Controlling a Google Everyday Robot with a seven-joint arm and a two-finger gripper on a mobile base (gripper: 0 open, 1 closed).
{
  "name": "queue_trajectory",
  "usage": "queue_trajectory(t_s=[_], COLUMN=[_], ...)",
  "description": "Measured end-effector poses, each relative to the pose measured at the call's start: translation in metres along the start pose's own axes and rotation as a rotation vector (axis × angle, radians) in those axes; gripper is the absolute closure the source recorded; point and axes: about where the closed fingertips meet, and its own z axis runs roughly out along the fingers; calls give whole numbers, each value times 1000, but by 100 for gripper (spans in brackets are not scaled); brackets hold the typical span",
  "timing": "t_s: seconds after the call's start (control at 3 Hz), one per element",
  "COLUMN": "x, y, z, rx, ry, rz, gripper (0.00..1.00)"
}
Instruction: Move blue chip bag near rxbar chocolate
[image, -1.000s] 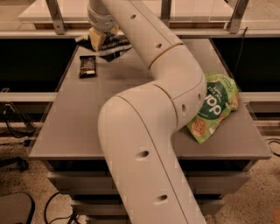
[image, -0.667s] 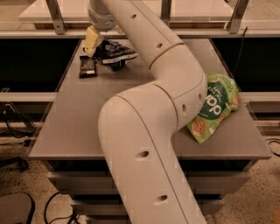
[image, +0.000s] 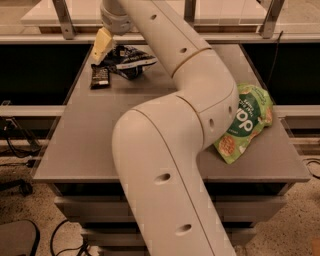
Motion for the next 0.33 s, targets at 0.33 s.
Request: queue_trajectory(t_s=[0.33], x=[-1], y=[1], z=[-2], rx=[-2], ry=[-4], rz=[-9], gripper=[0])
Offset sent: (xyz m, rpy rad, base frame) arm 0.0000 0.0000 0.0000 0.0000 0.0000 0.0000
